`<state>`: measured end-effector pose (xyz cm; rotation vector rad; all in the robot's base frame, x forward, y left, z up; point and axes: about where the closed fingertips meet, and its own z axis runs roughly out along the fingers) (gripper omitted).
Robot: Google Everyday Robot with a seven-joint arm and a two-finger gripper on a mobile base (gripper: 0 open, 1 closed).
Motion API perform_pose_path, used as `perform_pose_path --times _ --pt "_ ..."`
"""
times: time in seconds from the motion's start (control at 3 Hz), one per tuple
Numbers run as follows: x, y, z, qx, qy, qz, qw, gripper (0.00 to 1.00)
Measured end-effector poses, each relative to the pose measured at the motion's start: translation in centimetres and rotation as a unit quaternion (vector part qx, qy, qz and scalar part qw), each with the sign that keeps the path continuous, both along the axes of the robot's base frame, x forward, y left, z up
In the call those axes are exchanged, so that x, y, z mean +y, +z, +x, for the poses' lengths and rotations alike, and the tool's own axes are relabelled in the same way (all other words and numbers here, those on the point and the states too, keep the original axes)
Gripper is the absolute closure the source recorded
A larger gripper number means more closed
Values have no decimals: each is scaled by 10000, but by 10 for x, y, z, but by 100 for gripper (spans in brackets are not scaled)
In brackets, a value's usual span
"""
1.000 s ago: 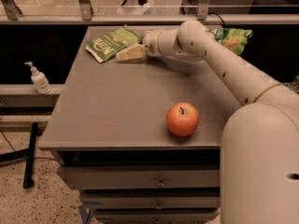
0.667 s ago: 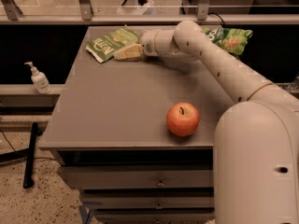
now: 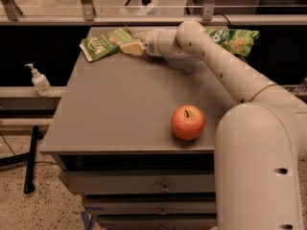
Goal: Move green jalapeno chip bag near green rice chip bag
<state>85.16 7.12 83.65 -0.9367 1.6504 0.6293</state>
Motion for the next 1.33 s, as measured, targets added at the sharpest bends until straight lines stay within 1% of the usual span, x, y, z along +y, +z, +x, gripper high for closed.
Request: perform_pose_path --times 0.33,0.67,1.0,1.33 --pt "-3 8 -2 -77 -12 -27 10000 67" --pt "-6 22 -13 -219 -3 -46 9997 88" --pt "-18 42 -39 -312 -30 -52 9995 100" --pt "-42 49 -72 -206 -162 -29 9997 100"
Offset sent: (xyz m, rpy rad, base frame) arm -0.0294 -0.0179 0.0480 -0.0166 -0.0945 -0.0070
